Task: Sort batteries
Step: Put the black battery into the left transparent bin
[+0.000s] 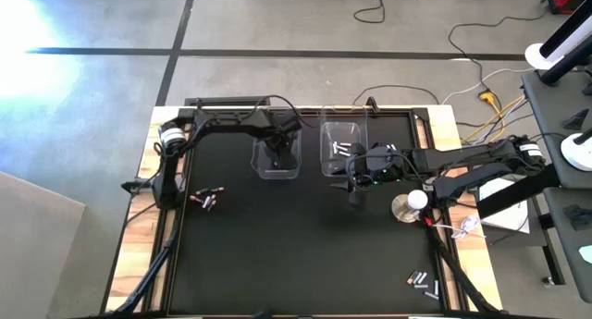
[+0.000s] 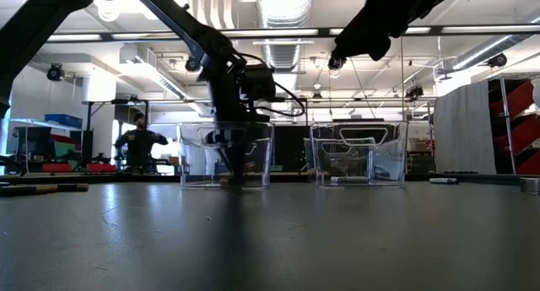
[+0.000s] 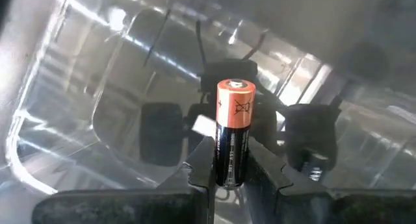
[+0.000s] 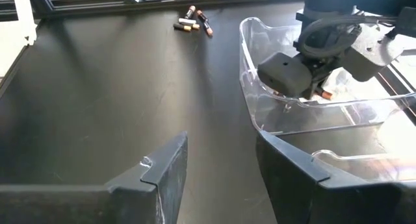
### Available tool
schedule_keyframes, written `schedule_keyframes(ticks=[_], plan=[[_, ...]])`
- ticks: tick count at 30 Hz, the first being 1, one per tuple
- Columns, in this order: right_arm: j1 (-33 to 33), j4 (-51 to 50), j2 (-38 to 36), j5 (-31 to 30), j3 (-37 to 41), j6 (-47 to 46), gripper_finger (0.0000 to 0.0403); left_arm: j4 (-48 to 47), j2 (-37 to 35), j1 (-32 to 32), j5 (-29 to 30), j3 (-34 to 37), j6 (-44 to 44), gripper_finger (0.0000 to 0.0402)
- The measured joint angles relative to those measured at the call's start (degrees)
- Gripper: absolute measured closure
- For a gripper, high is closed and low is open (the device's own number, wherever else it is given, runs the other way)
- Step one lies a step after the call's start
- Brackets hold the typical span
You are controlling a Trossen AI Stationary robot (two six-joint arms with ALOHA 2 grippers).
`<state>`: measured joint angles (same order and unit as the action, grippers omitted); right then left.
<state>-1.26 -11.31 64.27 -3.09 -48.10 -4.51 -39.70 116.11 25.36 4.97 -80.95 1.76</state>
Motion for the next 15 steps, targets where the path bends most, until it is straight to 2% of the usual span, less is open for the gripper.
schedule_keyframes(ticks=[15], plan=[[0.0,-0.03,0.0,0.0,0.0,0.0,0.0243,-0.19,0.0,-2.01,-1.16,0.36,-0.11,0.0367]])
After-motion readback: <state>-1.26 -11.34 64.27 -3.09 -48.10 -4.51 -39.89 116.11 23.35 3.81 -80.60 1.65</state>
